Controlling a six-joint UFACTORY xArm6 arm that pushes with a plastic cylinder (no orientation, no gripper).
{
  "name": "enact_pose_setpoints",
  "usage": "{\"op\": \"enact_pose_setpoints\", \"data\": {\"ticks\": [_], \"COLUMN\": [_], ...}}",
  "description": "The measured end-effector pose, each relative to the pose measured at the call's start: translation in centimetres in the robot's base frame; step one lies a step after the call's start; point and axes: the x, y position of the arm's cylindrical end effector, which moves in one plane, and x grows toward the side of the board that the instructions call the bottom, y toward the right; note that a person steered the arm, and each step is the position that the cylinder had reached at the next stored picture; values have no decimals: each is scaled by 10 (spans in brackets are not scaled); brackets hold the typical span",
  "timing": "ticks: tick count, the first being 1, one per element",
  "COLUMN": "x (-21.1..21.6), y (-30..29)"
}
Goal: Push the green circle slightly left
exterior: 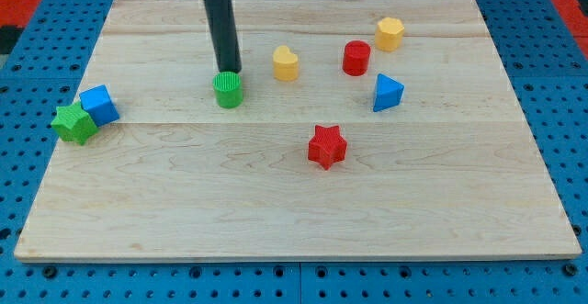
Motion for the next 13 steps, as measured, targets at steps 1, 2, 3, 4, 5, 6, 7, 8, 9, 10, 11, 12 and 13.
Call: {"op": "enact_pose_setpoints", "data": {"ticks": [1, 2, 3, 4, 5, 6, 7, 8, 9, 10, 11, 12, 13], "x": [9, 20, 27, 38, 50, 49, 40, 38, 38, 38, 38, 38, 40], "y": [15, 25, 30, 31, 29, 27, 28, 26, 19, 9, -2, -11, -11]}}
